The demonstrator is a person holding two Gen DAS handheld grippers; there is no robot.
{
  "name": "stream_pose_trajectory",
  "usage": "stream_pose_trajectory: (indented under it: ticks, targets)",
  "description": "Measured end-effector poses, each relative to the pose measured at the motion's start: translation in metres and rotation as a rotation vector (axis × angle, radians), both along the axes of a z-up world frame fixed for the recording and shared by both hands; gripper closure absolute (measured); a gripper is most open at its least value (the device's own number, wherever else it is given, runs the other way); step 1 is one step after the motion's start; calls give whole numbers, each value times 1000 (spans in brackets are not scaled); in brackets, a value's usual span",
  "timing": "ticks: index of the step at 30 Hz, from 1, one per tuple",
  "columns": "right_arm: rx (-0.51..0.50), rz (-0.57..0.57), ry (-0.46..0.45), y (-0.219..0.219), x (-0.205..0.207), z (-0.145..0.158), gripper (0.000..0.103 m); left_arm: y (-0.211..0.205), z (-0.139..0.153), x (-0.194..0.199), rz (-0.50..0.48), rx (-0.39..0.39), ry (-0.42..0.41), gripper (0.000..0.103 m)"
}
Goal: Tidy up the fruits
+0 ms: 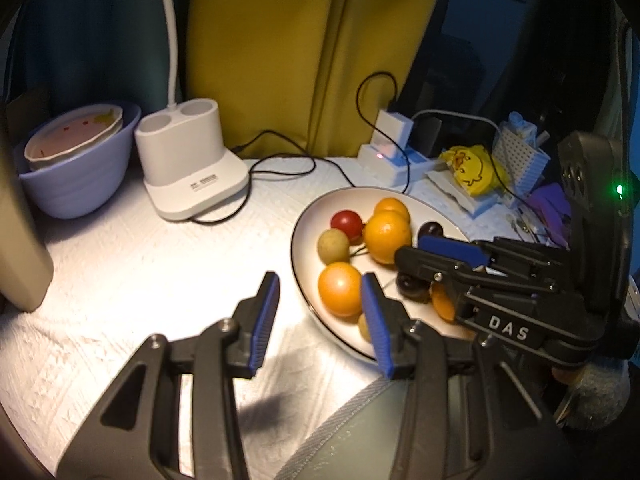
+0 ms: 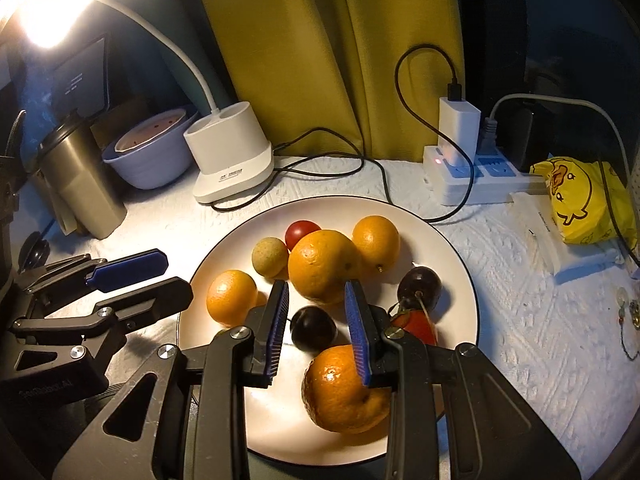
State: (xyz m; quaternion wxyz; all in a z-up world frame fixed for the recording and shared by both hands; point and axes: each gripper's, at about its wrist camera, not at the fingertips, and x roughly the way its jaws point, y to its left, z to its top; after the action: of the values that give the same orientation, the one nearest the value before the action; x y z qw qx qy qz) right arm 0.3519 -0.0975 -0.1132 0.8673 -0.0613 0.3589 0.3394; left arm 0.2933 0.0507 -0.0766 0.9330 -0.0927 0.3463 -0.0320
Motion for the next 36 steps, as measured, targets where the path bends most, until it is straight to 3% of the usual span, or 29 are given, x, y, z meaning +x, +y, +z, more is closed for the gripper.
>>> stream_pose_trajectory:
  ticks: [13, 36]
  targets:
    - [22, -8, -28, -10, -19, 19, 72, -10, 19, -24, -7, 45, -34, 60]
    - [48, -9, -83, -37, -90, 44, 72, -32, 46, -92, -9, 75, -89, 59]
